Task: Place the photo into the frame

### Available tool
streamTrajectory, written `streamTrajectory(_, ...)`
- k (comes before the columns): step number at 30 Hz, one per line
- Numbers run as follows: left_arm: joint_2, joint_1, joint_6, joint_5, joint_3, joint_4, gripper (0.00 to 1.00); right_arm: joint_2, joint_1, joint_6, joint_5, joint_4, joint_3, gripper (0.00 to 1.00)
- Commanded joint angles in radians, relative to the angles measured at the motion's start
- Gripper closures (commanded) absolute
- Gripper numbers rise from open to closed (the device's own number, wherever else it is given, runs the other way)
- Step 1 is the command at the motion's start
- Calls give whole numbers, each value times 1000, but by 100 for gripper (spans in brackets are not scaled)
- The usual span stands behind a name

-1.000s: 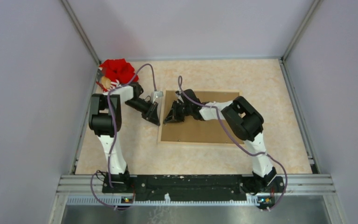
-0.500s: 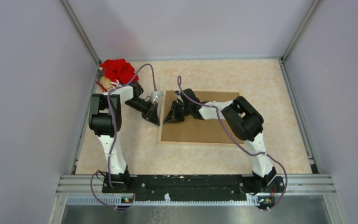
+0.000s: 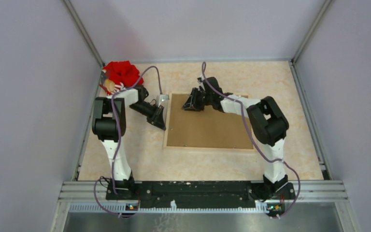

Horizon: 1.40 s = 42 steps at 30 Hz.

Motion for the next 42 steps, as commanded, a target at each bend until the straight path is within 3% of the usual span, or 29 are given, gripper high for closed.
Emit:
streamTrajectory(1, -25, -1, 52, -29, -16, 36, 82, -163, -44, -90, 106, -73, -30, 73)
streamTrajectory(5, -53, -41, 83, -49, -51, 33, 82, -307, -178, -80, 188, -81, -207, 58)
streamTrajectory(10, -91, -119, 101, -96, -86, 36, 82, -508, -337, -149, 499, -286, -312, 23)
streamTrajectory(13, -102, -145, 100, -111, -95, 43, 82, -596, -426, -134, 628, -301, -373, 9)
streamTrajectory(17, -101, -157, 101, -114, -103, 39, 82, -590, -505, -122, 713, -315, -392, 4)
streamTrajectory(22, -101, -197, 110, -125, -119, 42, 82, -437, -556, -114, 652, -302, -350, 2)
streamTrajectory(32, -79, -268, 108, -154, -140, 85, 82, -204, -558, -54, 368, -185, -237, 2)
streamTrajectory(42, 9, -426, 81, -138, -33, 75, 81, 157, -323, -100, 248, -382, 289, 1)
